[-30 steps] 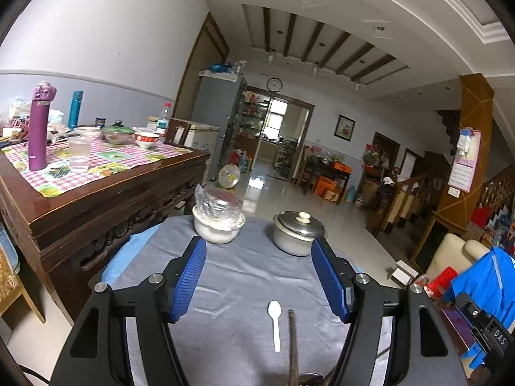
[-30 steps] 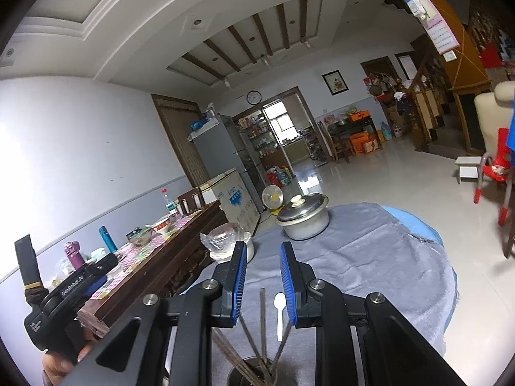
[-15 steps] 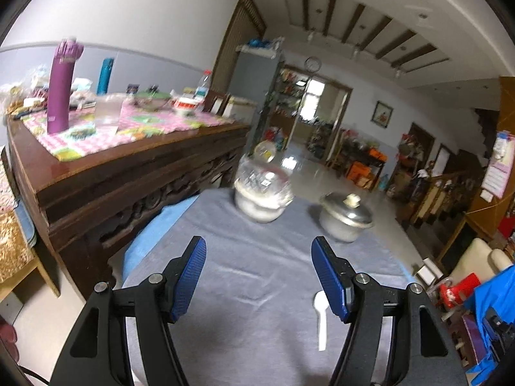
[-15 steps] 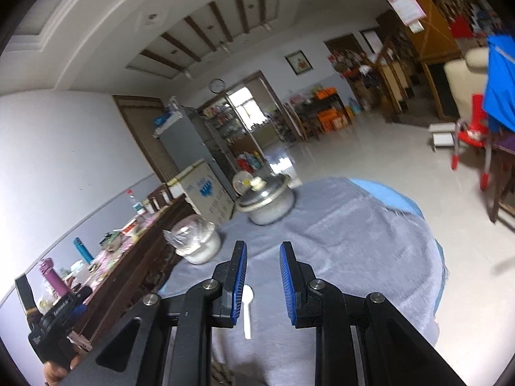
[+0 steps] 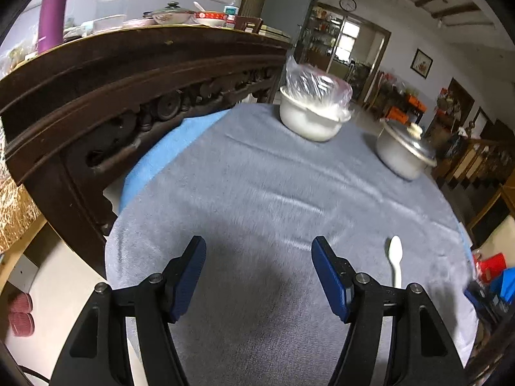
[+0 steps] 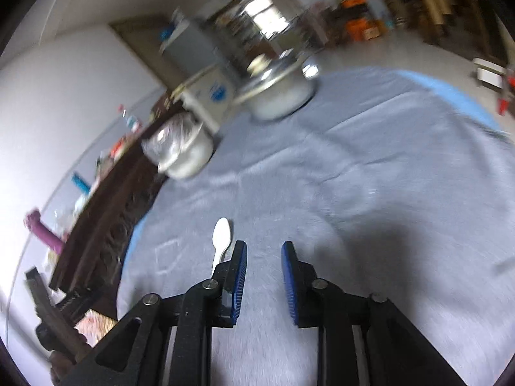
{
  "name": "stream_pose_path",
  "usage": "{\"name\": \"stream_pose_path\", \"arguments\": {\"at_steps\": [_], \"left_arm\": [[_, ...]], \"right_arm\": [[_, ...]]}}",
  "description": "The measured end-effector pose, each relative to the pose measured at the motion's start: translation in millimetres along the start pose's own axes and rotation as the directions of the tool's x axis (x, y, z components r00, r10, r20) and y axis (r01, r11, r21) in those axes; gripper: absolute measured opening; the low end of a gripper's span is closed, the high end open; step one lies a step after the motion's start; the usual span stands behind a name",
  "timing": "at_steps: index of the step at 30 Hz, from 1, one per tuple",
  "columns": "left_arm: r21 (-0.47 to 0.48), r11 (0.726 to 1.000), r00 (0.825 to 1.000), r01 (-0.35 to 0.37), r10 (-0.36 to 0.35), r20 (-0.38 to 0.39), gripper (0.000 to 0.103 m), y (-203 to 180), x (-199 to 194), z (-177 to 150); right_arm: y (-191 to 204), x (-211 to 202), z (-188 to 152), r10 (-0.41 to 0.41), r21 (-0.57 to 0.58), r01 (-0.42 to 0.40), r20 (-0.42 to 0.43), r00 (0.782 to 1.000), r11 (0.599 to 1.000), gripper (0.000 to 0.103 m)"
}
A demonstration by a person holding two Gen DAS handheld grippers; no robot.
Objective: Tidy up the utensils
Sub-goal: 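Move both grippers toward the two white plastic spoons on the cloth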
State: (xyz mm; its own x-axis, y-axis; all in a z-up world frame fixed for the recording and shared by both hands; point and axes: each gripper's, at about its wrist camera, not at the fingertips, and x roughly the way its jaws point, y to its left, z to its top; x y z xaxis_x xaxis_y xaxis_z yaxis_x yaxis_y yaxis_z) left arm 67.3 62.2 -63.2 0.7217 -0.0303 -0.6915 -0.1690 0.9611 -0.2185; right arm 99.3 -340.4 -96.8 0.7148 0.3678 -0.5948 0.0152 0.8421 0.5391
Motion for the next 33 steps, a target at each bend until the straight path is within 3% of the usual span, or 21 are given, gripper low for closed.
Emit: {"name": "stream_pose_path", "arguments": {"at_steps": [2,4,5,6,10,14,16,18,21,23,25,28,29,33], "left_arm": [[0.021,1.0,1.0,-0.003,0.003,-0.003,0.069,-4.6,4.5,-1.3],[0.029,1.0,1.0,0.005,-0.005,-0.012,0.069,-6.4,8.4,-1.5],[0.035,0.999,1.0,0.015,-0.014,-0.022,0.069,-9.2,11.2,-2.5],[0.039,0.999,0.999,0.02,-0.019,-0.029,0.069,-10.3,14.9,-1.7],[0.056,0.997,0.998,0.044,-0.041,-0.051,0.069,-17.3,21.8,-2.7],[0.057,0.996,0.996,0.063,-0.059,-0.065,0.069,-19.3,26.4,-3.4],[0.05,0.996,0.995,0.071,-0.067,-0.072,0.069,-18.1,28.1,-2.8],[0.044,0.996,0.995,0.071,-0.068,-0.074,0.069,-16.1,29.8,-2.4],[0.032,0.997,0.994,0.073,-0.07,-0.079,0.069,-13.7,31.1,-1.4],[0.032,0.996,0.994,0.078,-0.076,-0.08,0.069,-13.9,30.5,-1.8],[0.039,0.996,0.994,0.079,-0.076,-0.075,0.069,-15.4,29.5,-1.6],[0.042,0.995,0.994,0.087,-0.084,-0.075,0.069,-18.8,28.5,-1.7],[0.043,0.995,0.993,0.09,-0.087,-0.076,0.069,-20.0,28.4,-1.7],[0.049,0.995,0.993,0.092,-0.088,-0.075,0.069,-23.3,28.8,-2.1]], "right_arm": [[14.2,32.3,7.1,0.01,-0.066,-0.013,-0.055,0.998,0.998,0.032],[29.2,57.1,10.4,0.03,-0.116,-0.041,-0.091,0.995,0.992,0.044],[37.8,69.6,11.0,0.036,-0.147,-0.053,-0.113,0.993,0.988,0.057],[46.1,81.0,10.7,0.021,-0.185,-0.045,-0.13,0.991,0.982,0.061],[74.3,111.1,7.0,-0.036,-0.315,-0.022,-0.176,0.984,0.949,0.061],[88.8,134.2,-2.7,-0.144,-0.423,0.058,-0.175,0.974,0.904,0.061],[92.2,141.8,-10.1,-0.214,-0.475,0.121,-0.147,0.966,0.872,0.051],[97.6,142.7,-14.2,-0.252,-0.527,0.161,-0.105,0.962,0.835,0.034],[98.0,138.5,-10.1,-0.244,-0.51,0.157,-0.108,0.964,0.846,0.033],[102.0,123.1,-4.9,-0.171,-0.487,0.105,-0.093,0.981,0.867,0.033],[103.0,97.0,9.4,0.003,-0.402,-0.04,-0.092,0.996,0.915,0.033],[99.0,59.3,32.2,0.206,-0.29,-0.202,-0.017,0.978,0.936,0.036],[95.4,48.2,39.8,0.247,-0.261,-0.235,0.016,0.969,0.936,0.043],[72.4,15.0,57.0,0.29,-0.183,-0.266,0.125,0.949,0.947,0.046]]}}
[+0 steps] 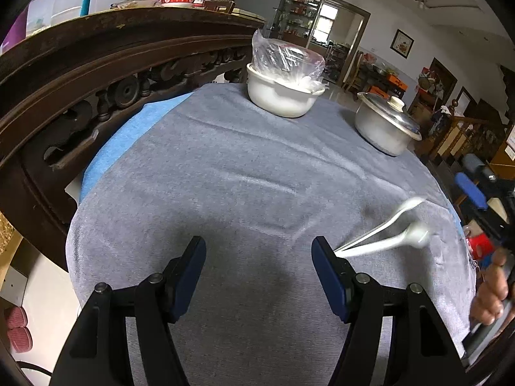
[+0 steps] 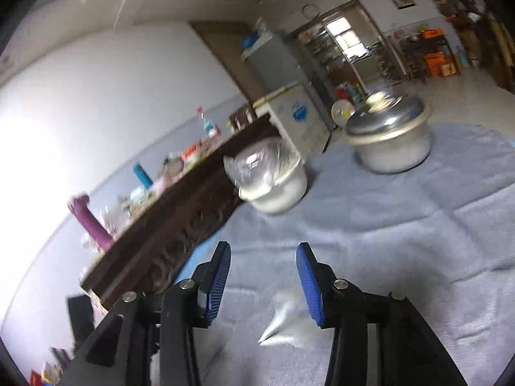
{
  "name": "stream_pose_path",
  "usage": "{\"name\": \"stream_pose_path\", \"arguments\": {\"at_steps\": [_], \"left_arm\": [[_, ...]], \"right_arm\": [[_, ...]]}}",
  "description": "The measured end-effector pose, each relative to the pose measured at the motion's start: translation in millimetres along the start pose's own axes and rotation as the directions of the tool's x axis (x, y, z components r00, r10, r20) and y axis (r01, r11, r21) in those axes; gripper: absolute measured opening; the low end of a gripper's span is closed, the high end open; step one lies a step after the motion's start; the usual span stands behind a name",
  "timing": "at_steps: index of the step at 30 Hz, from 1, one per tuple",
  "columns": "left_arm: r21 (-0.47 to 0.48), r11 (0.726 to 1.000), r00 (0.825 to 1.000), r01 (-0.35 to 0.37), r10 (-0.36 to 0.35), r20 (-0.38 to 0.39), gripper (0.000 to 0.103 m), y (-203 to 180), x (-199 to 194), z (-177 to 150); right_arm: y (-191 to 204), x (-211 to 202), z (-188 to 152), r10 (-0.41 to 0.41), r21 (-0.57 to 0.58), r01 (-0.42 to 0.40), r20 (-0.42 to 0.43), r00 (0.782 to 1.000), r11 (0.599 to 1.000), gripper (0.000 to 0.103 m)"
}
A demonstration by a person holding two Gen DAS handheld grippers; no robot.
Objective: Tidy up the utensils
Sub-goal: 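Move both grippers toward the two white plastic spoons on the cloth, then lower the left gripper onto one white spoon and close on it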
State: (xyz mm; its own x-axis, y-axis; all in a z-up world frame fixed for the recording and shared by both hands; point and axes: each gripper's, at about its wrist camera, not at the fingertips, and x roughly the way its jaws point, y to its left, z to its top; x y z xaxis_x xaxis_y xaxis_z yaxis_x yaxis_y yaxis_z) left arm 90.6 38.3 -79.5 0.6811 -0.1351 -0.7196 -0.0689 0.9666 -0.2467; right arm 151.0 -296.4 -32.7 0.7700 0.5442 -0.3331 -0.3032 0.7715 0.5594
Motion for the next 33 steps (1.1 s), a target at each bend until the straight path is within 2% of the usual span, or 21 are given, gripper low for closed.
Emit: {"name": "stream_pose_path", "arguments": {"at_steps": [6,11,15,19,22,25,30,33], "left_arm": [[0.009,1.0,1.0,-0.013,0.013,-0.002,0.069,-3.2,5.9,1.9],[0.095,0.995,0.999,-0.024,0.022,0.024,0.069,-22.9,13.0,14.1],[0.198,0.98,1.0,-0.003,-0.001,0.021,0.069,-45.3,26.2,23.4],[0.3,0.953,0.999,0.033,-0.031,-0.013,0.069,-68.1,44.7,27.4],[0.386,0.918,0.995,0.091,-0.067,-0.074,0.069,-89.0,62.8,28.3],[0.474,0.87,0.989,0.137,-0.095,-0.112,0.069,-110.1,74.9,26.4],[0.573,0.792,0.975,0.211,-0.127,-0.183,0.069,-138.5,90.1,18.9],[0.628,0.744,0.97,0.229,-0.119,-0.213,0.069,-153.0,99.1,13.3]], "right_arm": [[-30.6,-22.2,-13.5,-0.082,0.054,0.081,0.013,0.997,0.995,0.046],[-57.3,-23.0,-31.2,-0.113,0.144,0.114,-0.018,0.993,0.983,0.047],[-75.0,-23.3,-43.9,-0.084,0.22,0.085,-0.016,0.996,0.972,0.047],[-90.7,-24.7,-53.9,-0.033,0.286,0.031,0.0,0.999,0.958,0.047],[-97.9,-22.6,-58.1,-0.003,0.321,0.002,0.002,1.0,0.947,0.047],[-101.4,-22.5,-58.8,0.022,0.335,-0.024,0.01,1.0,0.942,0.047],[-108.0,-20.6,-61.5,0.019,0.349,-0.021,0.007,1.0,0.937,0.047],[-106.1,-17.7,-61.7,-0.009,0.327,0.011,-0.007,1.0,0.945,0.047]]}}
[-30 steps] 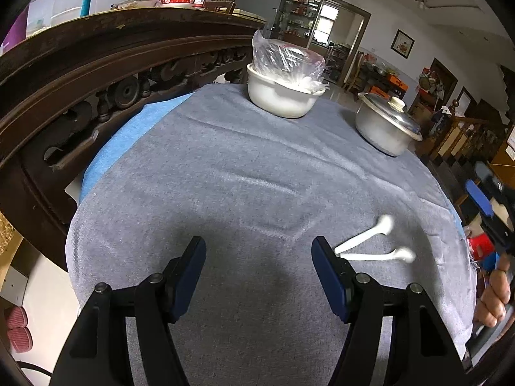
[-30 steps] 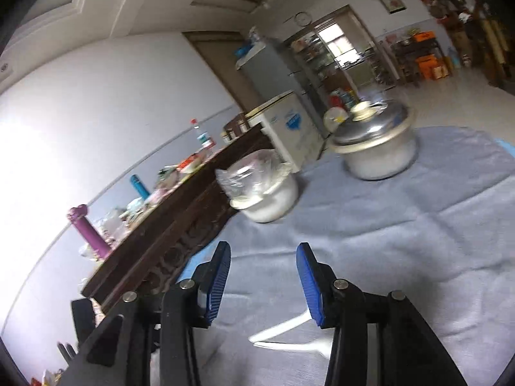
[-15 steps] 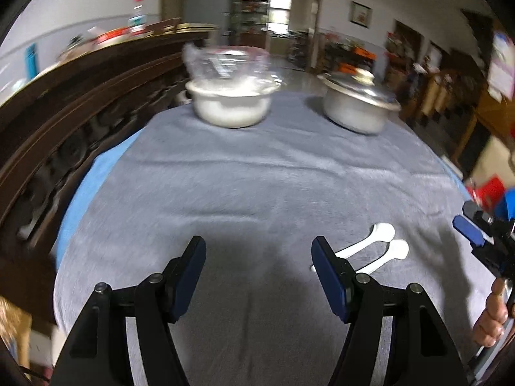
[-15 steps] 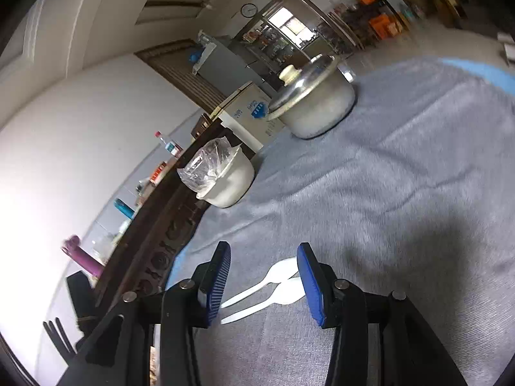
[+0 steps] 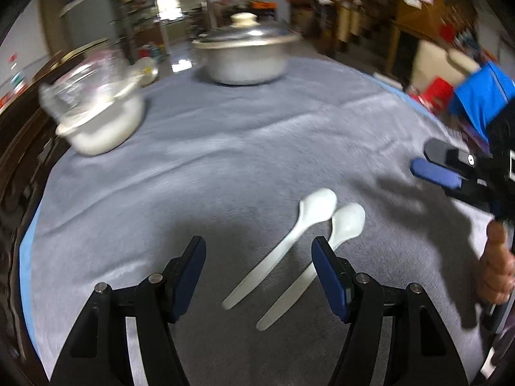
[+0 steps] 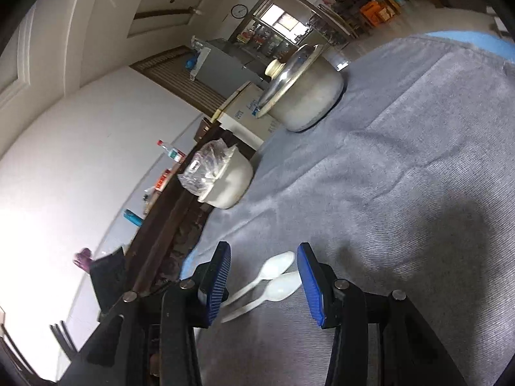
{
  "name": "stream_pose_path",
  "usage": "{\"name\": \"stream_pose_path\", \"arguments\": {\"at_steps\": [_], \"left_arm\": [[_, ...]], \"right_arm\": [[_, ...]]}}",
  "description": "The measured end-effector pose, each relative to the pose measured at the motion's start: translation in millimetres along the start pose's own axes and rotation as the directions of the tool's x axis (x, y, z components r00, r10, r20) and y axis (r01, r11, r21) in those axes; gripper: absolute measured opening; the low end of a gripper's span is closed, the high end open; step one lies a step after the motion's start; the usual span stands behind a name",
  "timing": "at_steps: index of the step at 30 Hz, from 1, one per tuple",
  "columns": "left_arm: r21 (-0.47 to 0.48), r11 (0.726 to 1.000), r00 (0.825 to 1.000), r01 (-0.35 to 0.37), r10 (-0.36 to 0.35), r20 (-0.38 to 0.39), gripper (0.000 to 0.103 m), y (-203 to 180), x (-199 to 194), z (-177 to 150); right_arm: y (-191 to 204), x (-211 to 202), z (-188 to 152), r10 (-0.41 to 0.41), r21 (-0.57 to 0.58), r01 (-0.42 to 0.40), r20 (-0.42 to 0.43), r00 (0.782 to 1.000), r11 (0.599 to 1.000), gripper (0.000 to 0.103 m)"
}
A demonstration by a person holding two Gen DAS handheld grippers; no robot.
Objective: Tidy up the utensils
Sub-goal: 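Lower the left gripper onto one white spoon and close on it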
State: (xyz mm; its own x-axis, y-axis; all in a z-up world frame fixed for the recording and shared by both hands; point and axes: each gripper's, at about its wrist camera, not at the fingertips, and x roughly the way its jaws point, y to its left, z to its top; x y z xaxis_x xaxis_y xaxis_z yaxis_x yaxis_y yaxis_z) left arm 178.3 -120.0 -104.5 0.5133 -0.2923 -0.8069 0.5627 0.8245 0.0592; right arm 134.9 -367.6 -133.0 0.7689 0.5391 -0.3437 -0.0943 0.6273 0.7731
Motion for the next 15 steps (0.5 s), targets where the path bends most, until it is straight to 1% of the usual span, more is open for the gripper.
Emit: {"name": "stream_pose_path", "arguments": {"at_steps": [2,5,8,10,12,15], "left_arm": [[0.023,1.0,1.0,0.004,-0.004,-0.025,0.069,-1.7,10.1,4.4],[0.043,0.999,0.998,0.03,-0.028,-0.058,0.069,-2.7,19.9,9.3],[0.082,0.996,0.996,0.03,-0.024,-0.082,0.067,-7.4,30.4,19.0],[0.114,0.993,0.994,0.035,-0.023,-0.104,0.065,-12.1,36.8,24.9],[0.154,0.987,0.989,0.036,-0.013,-0.145,0.06,-16.5,46.6,29.4],[0.182,0.982,0.985,0.05,-0.017,-0.174,0.056,-19.6,51.0,35.1]], "right_arm": [[-0.9,0.1,0.0,0.004,-0.002,-0.004,-0.003,1.0,1.0,0.047],[-5.5,-0.7,1.4,0.003,0.014,-0.003,0.003,1.0,1.0,0.047],[-11.1,-5.2,3.8,0.001,0.036,-0.002,0.027,1.0,0.999,0.047],[-14.5,-8.1,5.2,-0.001,0.05,-0.001,0.043,0.999,0.999,0.047],[-16.2,-9.2,6.1,-0.011,0.058,0.008,0.052,0.999,0.998,0.047],[-17.8,-11.5,7.6,-0.017,0.068,0.012,0.065,0.998,0.998,0.047]]}}
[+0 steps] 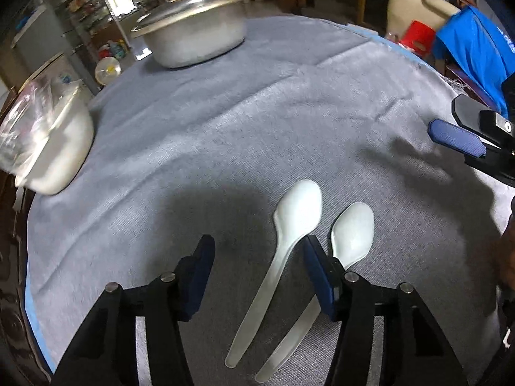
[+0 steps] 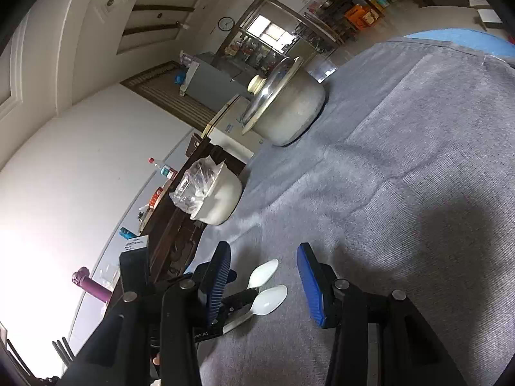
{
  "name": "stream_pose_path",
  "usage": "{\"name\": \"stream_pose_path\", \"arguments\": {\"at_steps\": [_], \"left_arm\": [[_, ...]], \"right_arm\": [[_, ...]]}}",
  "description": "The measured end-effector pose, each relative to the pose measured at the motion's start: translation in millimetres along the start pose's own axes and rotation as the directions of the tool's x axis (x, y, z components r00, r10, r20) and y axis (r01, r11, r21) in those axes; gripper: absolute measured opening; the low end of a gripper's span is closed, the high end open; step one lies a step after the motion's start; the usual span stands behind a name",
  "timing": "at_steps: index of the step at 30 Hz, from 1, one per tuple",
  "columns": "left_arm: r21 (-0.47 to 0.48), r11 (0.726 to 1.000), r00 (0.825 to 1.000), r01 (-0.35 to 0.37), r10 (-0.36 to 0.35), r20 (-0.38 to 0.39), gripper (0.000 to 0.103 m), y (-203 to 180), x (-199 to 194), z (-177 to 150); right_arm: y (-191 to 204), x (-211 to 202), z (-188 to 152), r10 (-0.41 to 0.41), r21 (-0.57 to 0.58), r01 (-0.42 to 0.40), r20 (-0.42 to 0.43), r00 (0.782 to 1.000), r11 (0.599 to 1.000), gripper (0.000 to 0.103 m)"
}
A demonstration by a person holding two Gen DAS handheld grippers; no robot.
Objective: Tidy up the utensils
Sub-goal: 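Lower the left gripper onto one white spoon and close on it, then lower the right gripper onto the other white spoon and close on it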
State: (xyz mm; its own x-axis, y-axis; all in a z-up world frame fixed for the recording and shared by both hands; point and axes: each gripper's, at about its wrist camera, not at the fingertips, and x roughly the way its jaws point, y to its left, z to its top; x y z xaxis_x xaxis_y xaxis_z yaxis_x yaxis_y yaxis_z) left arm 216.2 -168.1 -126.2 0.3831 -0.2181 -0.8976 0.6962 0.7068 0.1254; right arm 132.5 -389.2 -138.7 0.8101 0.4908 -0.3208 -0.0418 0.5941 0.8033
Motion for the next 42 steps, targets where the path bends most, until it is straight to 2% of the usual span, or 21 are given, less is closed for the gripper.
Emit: {"name": "stream_pose_path", "arguments": {"at_steps": [2,6,9,13,16,19,21,23,26,29,31,34,38,40,42], "left_arm": [[0.013,1.0,1.0,0.011,-0.011,-0.013,0.051,-1.0,0.7,2.9],[-0.015,0.998,0.998,0.063,-0.064,-0.029,0.015,-5.4,3.8,9.0],[-0.043,0.998,0.998,0.048,-0.049,-0.033,0.012,-9.6,5.2,10.5],[-0.184,0.979,0.995,0.092,-0.098,-0.023,0.011,6.0,2.0,-0.6],[-0.323,0.936,0.989,0.137,-0.145,-0.001,0.011,17.2,-2.5,-15.9],[-0.445,0.883,0.988,0.149,-0.15,0.034,0.011,17.3,-9.2,-33.3],[-0.551,0.815,0.982,0.182,-0.177,0.063,0.011,18.7,-11.6,-45.0],[-0.647,0.73,0.973,0.222,-0.211,0.096,0.011,14.6,-14.8,-56.0],[-0.707,0.658,0.963,0.26,-0.234,0.137,0.011,9.2,-16.7,-69.1],[-0.717,0.643,0.959,0.269,-0.249,0.137,0.011,19.3,-16.8,-69.3],[-0.715,0.646,0.959,0.269,-0.251,0.133,0.011,31.2,-18.7,-72.4],[-0.699,0.677,0.971,0.23,-0.213,0.113,0.011,46.2,-19.4,-73.0],[-0.622,0.771,0.99,0.134,-0.137,0.043,0.011,46.8,-17.8,-61.6],[-0.599,0.793,0.992,0.114,-0.125,0.023,0.012,44.7,-20.0,-61.2],[-0.556,0.827,0.994,0.089,-0.107,0.001,0.012,38.8,-20.1,-57.9]], "right_arm": [[-0.4,-1.0,0.7,-0.004,0.005,0.004,0.01,1.0,1.0,0.047],[-3.7,-4.1,3.1,0.0,0.021,-0.001,0.026,1.0,1.0,0.047],[-4.4,-4.8,3.6,-0.004,0.024,0.004,0.028,1.0,1.0,0.047],[-4.7,-5.2,4.1,-0.008,0.025,0.007,0.031,0.999,1.0,0.047],[-4.0,-5.0,4.2,-0.009,0.02,0.009,0.03,0.999,1.0,0.047],[-2.4,-2.6,3.5,-0.007,0.014,0.006,0.019,1.0,1.0,0.047],[-1.6,-0.1,2.6,-0.014,0.009,0.014,0.006,1.0,1.0,0.047],[-1.0,1.2,1.8,-0.021,0.002,0.021,0.001,1.0,1.0,0.047],[-0.3,1.7,1.0,-0.023,-0.007,0.023,0.0,1.0,1.0,0.047],[-0.1,4.4,-0.2,-0.024,-0.01,0.024,-0.014,1.0,1.0,0.047],[1.8,7.5,-1.9,-0.026,-0.023,0.025,-0.031,0.999,0.999,0.047],[5.5,13.1,-4.3,-0.04,-0.048,0.037,-0.055,0.998,0.998,0.047],[10.4,27.0,-10.7,-0.083,-0.089,0.072,-0.128,0.988,0.993,0.047],[19.0,35.4,-17.4,-0.099,-0.143,0.075,-0.173,0.98,0.987,0.047],[25.1,39.5,-23.8,-0.12,-0.183,0.083,-0.2,0.972,0.98,0.047]]}}
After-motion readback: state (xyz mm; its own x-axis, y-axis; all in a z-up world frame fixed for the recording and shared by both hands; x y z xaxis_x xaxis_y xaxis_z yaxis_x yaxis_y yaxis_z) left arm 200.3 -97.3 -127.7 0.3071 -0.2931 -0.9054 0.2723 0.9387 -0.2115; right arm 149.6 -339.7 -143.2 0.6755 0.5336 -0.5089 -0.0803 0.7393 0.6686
